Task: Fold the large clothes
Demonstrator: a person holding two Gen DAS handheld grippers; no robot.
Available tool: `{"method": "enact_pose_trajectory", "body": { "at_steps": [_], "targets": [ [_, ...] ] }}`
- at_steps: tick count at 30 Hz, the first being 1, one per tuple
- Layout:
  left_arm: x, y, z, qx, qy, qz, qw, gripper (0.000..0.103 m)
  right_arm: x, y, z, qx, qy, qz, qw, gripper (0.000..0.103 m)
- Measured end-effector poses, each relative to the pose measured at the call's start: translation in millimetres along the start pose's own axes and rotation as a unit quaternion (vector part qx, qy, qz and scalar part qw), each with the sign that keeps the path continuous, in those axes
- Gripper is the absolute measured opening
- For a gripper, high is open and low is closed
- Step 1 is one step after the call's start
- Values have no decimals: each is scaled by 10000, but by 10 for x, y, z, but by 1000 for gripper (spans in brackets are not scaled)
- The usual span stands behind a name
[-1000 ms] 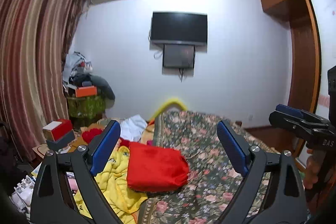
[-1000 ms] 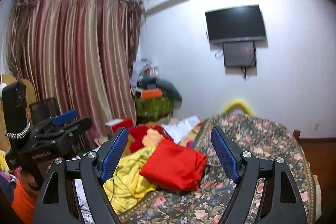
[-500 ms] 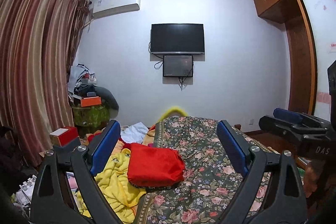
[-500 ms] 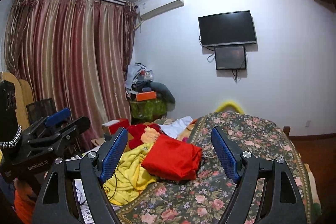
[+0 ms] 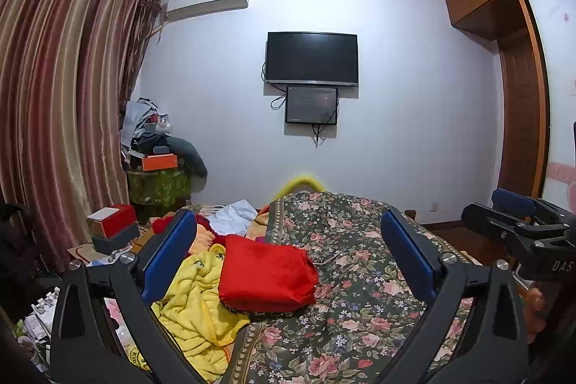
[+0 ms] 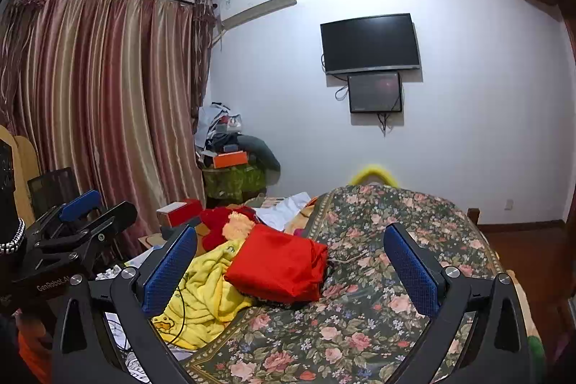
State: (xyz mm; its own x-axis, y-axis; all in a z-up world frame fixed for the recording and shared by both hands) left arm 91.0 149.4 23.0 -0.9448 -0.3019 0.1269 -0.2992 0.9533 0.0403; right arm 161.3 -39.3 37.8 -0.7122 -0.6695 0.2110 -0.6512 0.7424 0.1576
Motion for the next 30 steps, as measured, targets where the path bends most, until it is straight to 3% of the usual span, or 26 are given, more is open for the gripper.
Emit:
{"method": "enact_pose_trajectory", "body": {
  "at_steps": [30],
  "targets": [
    [-40,6,42,164,109,-42,9998,103,-21,18,13,-23,70,-54,10000,103]
  ]
}}
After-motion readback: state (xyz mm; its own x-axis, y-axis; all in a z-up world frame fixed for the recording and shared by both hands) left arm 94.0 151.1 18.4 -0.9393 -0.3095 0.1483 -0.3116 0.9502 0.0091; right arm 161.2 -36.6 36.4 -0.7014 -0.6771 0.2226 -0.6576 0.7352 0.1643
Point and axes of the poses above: each gripper's, at about its wrist camera, not at the fingertips, and x roughly against the way its jaws point, y to its left, z to its underside, the point moved 6 cm from there along -x, roughly the way its jaws point, and after that the axes turned 4 degrees about -x, right-handed, at the moved point
